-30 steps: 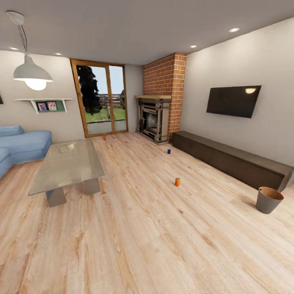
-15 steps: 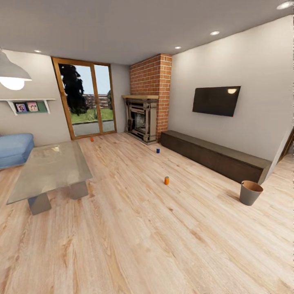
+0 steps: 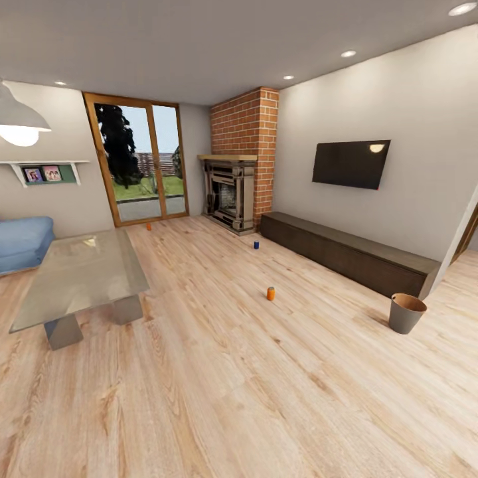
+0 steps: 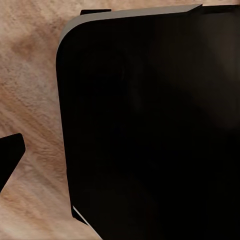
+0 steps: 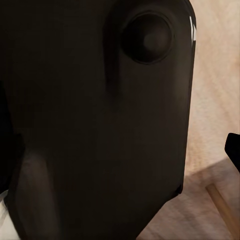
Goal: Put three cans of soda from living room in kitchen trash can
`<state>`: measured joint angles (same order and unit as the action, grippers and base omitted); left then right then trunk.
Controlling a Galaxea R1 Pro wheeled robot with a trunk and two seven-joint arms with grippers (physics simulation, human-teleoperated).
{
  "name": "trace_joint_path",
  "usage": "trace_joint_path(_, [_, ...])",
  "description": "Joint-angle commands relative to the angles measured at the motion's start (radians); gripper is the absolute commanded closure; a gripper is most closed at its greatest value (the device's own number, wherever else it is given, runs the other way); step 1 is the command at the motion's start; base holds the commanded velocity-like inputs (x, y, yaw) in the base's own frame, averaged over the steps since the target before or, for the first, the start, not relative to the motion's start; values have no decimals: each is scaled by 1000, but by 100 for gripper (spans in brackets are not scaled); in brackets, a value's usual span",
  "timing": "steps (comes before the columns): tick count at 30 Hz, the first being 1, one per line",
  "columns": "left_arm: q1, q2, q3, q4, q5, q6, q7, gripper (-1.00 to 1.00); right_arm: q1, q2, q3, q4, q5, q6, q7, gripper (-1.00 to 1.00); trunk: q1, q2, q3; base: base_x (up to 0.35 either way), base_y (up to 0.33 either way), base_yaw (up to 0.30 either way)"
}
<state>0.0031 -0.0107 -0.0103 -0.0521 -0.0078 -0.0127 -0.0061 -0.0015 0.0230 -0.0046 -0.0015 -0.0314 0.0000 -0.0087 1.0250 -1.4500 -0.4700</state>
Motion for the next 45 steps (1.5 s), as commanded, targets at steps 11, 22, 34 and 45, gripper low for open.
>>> trace_joint_path(11, [0,-1,1,0,0,-1,0,-100,0,4,-1,0,-1,2,-1,-100,0,0,0,0,0,-226])
trace_joint_path(22, [0,-2,3,-21,0,-1,0,-100,0,3,-1,0,-1,2,-1,-100,0,0,0,0,0,-279])
trace_joint_path(34, [0,-2,-1,-23,-1,0,0,-100,0,3,-2,0,0,2,-1,-100,0,0,0,11,0,-279])
trace_joint_path(45, [0,0,-4,-29,-3,0,0,-100,0,3,0,0,0,2,-1,-100,0,0,0,279,0,-274])
